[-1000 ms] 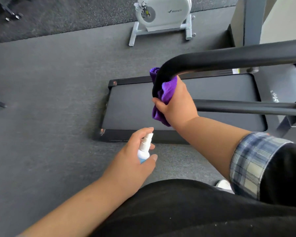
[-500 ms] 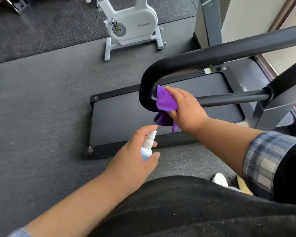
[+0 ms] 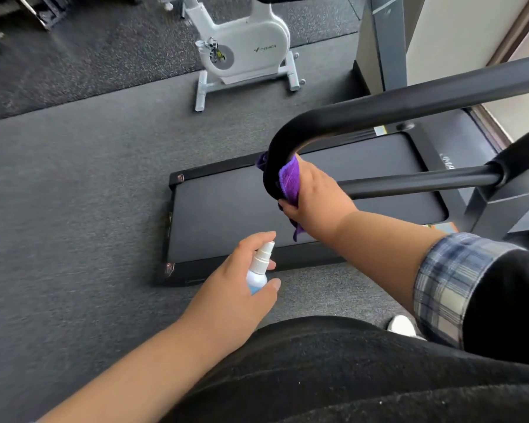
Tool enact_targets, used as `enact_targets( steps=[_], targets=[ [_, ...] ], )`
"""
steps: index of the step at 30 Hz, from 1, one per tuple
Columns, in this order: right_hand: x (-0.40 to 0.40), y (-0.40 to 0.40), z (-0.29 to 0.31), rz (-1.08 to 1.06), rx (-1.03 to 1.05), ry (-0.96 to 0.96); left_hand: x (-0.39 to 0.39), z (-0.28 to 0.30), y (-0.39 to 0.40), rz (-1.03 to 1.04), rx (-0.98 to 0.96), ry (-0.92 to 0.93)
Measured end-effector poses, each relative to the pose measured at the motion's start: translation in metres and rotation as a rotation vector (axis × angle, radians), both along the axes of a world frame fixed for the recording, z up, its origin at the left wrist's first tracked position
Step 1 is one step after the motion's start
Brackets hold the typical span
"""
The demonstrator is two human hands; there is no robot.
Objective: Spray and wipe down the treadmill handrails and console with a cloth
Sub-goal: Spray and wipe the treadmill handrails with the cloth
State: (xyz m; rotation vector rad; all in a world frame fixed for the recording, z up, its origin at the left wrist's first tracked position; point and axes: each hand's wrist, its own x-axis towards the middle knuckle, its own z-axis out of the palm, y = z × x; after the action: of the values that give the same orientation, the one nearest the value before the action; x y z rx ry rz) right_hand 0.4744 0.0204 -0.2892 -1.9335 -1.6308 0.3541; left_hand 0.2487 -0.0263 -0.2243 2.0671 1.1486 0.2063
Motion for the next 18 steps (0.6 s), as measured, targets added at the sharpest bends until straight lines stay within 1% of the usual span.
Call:
enact_targets(
  steps=[2, 5, 6, 7, 8, 10, 12, 14, 16, 18],
  targets=[
    [0.005, -0.003, -0.006, 0.053, -0.039, -0.224, 0.005, 0.001, 0.001, -0.010, 0.003, -0.010],
    [0.026, -0.010, -0.012, 0.138, -0.162, -0.563, 0.013, 0.003, 0.003, -0.040, 0.012, -0.023],
    [0.035, -0.015, -0.011, 0.154, -0.198, -0.635, 0.015, 0.003, 0.003, -0.049, 0.014, -0.025],
    [0.044, -0.019, -0.006, 0.158, -0.230, -0.663, 0.016, 0.003, 0.003, -0.055, 0.013, -0.026],
    [0.053, -0.021, 0.000, 0.157, -0.271, -0.651, 0.017, 0.003, 0.003, -0.059, 0.012, -0.029],
    [0.068, -0.020, 0.016, 0.166, -0.400, -0.566, 0.019, 0.002, 0.004, -0.059, 0.013, -0.036],
    [0.069, -0.015, 0.030, 0.191, -0.529, -0.390, 0.021, 0.000, 0.004, -0.051, 0.003, -0.041],
    [0.058, -0.012, 0.039, 0.191, -0.599, -0.204, 0.024, 0.000, 0.005, -0.048, -0.008, -0.048],
    [0.044, -0.011, 0.038, 0.153, -0.578, -0.066, 0.026, 0.000, 0.006, -0.063, -0.010, -0.048],
    [0.034, -0.012, 0.031, 0.050, -0.409, 0.123, 0.026, 0.000, 0.007, -0.071, -0.009, -0.042]
  ],
)
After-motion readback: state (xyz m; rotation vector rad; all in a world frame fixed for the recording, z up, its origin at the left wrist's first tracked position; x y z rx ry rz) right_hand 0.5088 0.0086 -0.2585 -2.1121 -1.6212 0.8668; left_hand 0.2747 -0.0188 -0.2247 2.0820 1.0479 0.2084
